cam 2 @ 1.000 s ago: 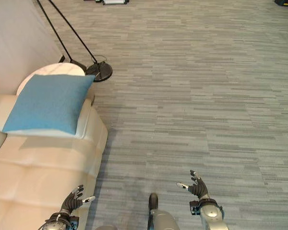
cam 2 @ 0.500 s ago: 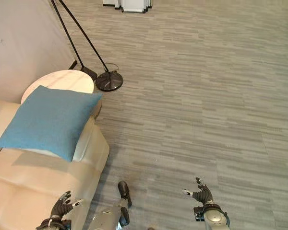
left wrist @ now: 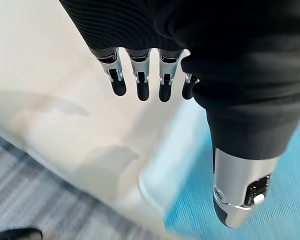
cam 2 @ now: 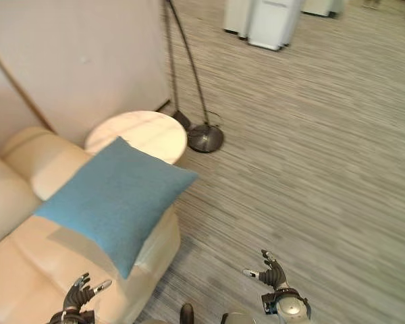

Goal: Pick up all the scattered cushions and arrange them neatly on the sofa.

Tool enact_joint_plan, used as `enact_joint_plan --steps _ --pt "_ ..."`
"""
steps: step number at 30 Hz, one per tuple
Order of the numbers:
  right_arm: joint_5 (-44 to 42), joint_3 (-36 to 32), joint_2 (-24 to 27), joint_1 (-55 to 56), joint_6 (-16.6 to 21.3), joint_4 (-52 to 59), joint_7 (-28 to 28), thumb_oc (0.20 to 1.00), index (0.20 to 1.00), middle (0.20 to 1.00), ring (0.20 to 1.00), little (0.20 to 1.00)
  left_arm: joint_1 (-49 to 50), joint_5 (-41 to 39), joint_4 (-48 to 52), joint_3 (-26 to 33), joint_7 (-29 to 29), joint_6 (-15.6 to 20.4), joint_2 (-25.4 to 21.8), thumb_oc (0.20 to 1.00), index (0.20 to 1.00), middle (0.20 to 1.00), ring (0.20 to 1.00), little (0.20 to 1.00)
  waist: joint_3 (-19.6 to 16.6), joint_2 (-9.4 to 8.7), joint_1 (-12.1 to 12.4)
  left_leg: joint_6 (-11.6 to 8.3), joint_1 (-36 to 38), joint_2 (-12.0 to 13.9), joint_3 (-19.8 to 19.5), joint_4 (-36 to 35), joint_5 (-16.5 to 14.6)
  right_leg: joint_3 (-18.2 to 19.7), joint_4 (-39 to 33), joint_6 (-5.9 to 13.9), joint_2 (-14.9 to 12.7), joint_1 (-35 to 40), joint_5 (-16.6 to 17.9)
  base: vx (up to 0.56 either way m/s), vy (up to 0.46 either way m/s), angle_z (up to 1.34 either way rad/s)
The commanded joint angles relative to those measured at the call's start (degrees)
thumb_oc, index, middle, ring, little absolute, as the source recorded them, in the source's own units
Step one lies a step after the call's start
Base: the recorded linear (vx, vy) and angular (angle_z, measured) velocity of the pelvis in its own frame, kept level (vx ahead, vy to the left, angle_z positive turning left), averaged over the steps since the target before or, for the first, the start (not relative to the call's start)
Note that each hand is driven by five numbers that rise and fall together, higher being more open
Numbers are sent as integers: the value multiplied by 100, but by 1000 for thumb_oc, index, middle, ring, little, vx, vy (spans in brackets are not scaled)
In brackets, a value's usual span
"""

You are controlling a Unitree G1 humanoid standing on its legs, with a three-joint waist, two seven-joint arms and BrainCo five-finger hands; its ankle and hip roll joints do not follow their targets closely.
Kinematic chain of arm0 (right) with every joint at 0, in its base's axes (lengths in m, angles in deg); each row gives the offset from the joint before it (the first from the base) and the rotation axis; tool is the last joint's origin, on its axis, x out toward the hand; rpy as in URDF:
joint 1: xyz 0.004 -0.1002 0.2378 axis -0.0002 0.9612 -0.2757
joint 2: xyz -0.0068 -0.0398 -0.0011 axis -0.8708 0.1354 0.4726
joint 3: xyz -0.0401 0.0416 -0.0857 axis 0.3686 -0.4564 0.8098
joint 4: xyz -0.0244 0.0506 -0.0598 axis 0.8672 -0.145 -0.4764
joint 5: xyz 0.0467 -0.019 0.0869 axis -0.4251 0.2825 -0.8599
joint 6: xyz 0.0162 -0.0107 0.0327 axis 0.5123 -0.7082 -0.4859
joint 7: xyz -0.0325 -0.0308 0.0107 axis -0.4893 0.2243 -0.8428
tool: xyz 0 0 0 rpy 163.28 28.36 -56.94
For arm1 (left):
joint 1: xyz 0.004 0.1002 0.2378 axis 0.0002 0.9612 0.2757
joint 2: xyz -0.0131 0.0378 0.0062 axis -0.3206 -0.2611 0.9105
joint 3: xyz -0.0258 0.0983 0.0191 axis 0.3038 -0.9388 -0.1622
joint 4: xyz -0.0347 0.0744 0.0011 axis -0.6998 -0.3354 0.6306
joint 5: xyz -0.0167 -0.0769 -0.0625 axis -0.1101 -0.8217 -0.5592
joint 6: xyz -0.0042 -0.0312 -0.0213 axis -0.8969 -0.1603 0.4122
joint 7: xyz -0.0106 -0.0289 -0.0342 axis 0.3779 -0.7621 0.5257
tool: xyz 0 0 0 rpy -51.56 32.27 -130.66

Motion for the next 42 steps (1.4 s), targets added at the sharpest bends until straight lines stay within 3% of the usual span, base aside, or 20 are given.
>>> enact_joint_plan --steps 1,4,6,8,10,11,12,13,14,16,19,20,24,32,38,42 --pt "-187 -253 150 -69 180 42 -62 1000 1000 1000 1000 1000 -45 -229 63 -109 56 210 -80 1000 1000 1000 1000 1000 302 -169 -149 -645 237 -120 -639 321 -428 245 -1528 104 347 39 1422 508 -168 141" --pt "-290 -342 146 -31 207 -32 -36 1000 1000 1000 1000 1000 -108 -269 -114 -150 63 224 -76 1000 1000 1000 1000 1000 296 -220 -243 -753 490 -203 -1214 368 -646 150 -1792 141 192 71 1633 367 -175 184" --pt "-373 -435 133 51 248 -58 17 1000 1000 1000 1000 1000 -130 -272 -120 -198 44 245 -70 1000 1000 1000 1000 1000 192 -283 -291 -788 532 -270 -1540 495 -774 151 -1786 60 40 221 1766 306 -239 193" --pt "-477 -486 132 17 293 -107 9 1000 1000 1000 1000 1000 -187 -316 -136 -221 68 259 -112 1000 1000 1000 1000 1000 128 -267 -341 -935 549 -94 -1528 677 -879 62 -1674 16 2 353 1725 312 -299 170" --pt "-483 -525 192 -13 302 -56 5 1000 1000 1000 1000 1000 -167 -371 -12 -226 48 269 -138 1000 1000 1000 1000 1000 73 -285 -408 -1118 387 79 -1178 1172 -833 -135 -1692 -28 -107 596 1638 234 -248 114" --pt "-521 -526 242 -21 352 -11 -18 1000 1000 1000 1000 1000 -206 -326 106 -305 39 280 -169 1000 1000 1000 1000 1000 102 -279 -485 -1228 138 251 -772 1648 -762 -216 -1719 -81 -120 739 1566 98 -140 82" --pt "-521 -526 239 -23 352 -11 -18 1000 1000 1000 1000 1000 -207 -326 106 -304 39 280 -171 1000 1000 1000 1000 1000 87 -293 -495 -1225 116 234 -778 1645 -745 -219 -1723 -77 -137 721 1575 78 -124 78" --pt "-534 -552 265 -26 305 0 6 1000 1000 1000 1000 1000 -224 -278 162 -319 -4 267 -206 1000 1000 1000 1000 1000 82 -309 -534 -1282 -66 386 -360 1924 -702 -284 -1778 -117 -174 839 1513 71 -123 63" --pt "-500 -552 367 -26 294 -49 -13 1000 1000 1000 1000 1000 -296 -235 229 -335 -29 270 -273 1000 1000 1000 1000 1000 82 -327 -595 -1303 -284 759 395 1947 -670 -473 -1931 -164 -217 1057 1383 132 -165 72" --pt "-462 -580 465 -41 262 -23 -16 1000 1000 1000 1000 1000 -302 -172 352 -314 -80 260 -356 1000 1000 1000 1000 1000 13 -323 -561 -1244 -232 910 688 1421 -741 -531 -2039 -176 -181 1197 1319 155 -100 66" --pt "-519 -699 559 -11 246 149 -4 1000 1000 1000 1000 1000 -340 -103 388 -290 -100 261 -427 1000 1000 1000 1000 1000 -44 -329 -578 -1341 -282 1080 882 964 -465 -634 -2125 -165 -194 1329 1237 118 -16 36" --pt "-534 -799 657 -20 256 372 -32 1000 1000 1000 1000 1000 -356 -89 458 -228 -69 275 -488 1000 1000 1000 1000 1000 -60 -340 -566 -1426 -451 1271 1117 732 -105 -724 -2160 -185 -186 1451 1145 132 -27 17" --pt "-421 -854 995 -132 290 912 12 1000 1000 1000 1000 1000 -315 -93 581 -88 -63 302 -551 1000 1000 1000 1000 1000 -97 -328 -479 -1498 -283 1379 1274 384 150 -798 -2246 -216 -63 1754 1048 152 -6 8" --pt "-489 -440 1621 -939 238 1161 140 1000 1000 1000 1000 1000 -497 -482 612 20 16 363 -785 1000 1000 1000 1000 1000 -226 -410 -236 -1510 191 1342 1335 -199 210 -761 -2361 -187 7 1879 1019 121 23 -3" --pt "-1095 128 1539 -2210 77 140 54 1000 1000 1000 1000 1000 -1073 -1079 488 -374 85 414 -814 1000 1000 1000 1000 1000 -7 -405 -75 -1502 -25 1321 1332 -306 242 -813 -2294 -164 -1 1570 1015 -12 -11 -2" --pt "-1346 738 1315 -3489 8 -738 -95 1000 1000 1000 1000 1000 -1830 -1530 284 -908 149 533 -690 1000 1000 1000 1000 1000 221 -345 -45 -1531 -549 1331 1272 -316 378 -779 -2085 -206 2 903 1084 -127 -12 2"
